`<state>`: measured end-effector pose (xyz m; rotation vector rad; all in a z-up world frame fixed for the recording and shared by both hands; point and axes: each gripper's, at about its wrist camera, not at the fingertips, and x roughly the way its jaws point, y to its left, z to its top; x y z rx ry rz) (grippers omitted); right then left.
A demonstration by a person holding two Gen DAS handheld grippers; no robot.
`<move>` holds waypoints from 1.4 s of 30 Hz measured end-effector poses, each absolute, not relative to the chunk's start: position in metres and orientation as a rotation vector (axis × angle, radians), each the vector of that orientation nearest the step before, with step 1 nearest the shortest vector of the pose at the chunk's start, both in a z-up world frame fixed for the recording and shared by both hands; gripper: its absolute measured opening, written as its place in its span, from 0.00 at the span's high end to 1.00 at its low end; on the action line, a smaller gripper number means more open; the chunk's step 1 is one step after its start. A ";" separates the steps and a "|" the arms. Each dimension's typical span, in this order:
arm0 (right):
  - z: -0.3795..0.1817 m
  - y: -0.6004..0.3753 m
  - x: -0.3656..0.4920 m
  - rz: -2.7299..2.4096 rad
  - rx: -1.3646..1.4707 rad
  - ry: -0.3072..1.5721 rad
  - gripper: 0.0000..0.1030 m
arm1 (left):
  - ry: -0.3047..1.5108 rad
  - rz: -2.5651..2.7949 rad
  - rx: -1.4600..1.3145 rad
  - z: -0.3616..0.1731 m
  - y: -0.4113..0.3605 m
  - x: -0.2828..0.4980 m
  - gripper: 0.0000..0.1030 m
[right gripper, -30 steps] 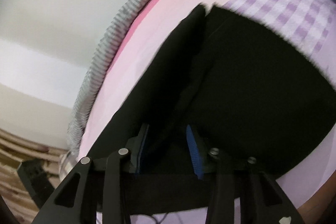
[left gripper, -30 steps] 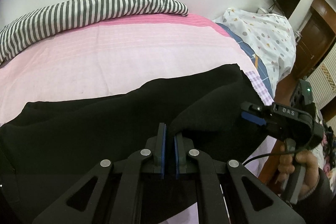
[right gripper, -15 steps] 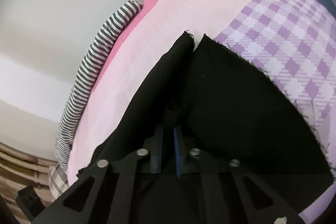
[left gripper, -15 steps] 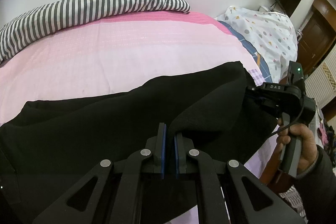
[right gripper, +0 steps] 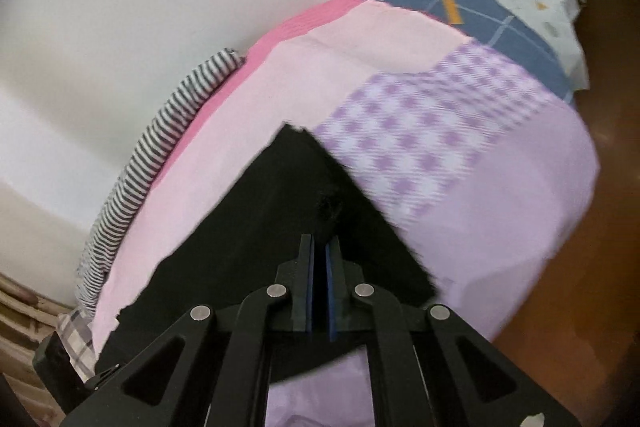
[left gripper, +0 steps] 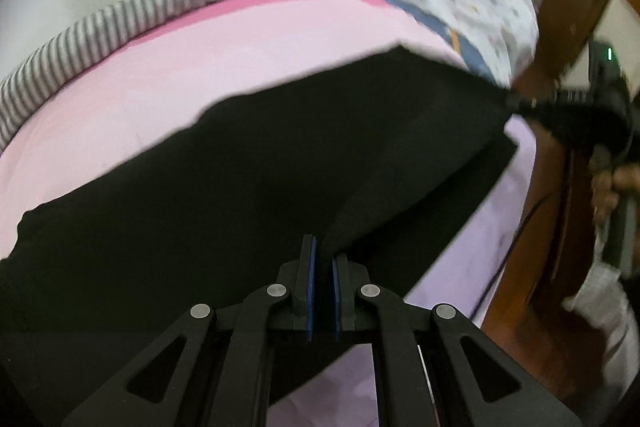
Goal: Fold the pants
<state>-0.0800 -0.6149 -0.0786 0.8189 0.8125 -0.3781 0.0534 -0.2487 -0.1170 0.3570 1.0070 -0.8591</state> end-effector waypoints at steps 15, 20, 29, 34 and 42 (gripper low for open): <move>-0.113 -0.613 -0.099 -0.306 1.022 0.816 0.92 | 1.012 -0.857 0.436 -0.132 -0.255 0.045 0.93; -0.131 -0.577 -0.093 -0.174 1.118 0.864 0.83 | 1.008 -0.854 0.424 -0.123 -0.254 0.048 0.93; -0.136 -0.539 -0.069 -0.029 1.170 0.832 0.61 | 1.001 -0.849 0.408 -0.116 -0.252 0.050 0.93; -0.137 -0.553 -0.065 -0.091 1.212 0.756 0.60 | 1.003 -0.852 0.420 -0.118 -0.253 0.047 0.93; -0.137 -0.609 -0.081 -0.246 1.232 0.675 0.81 | 1.011 -0.854 0.419 -0.121 -0.254 0.048 0.93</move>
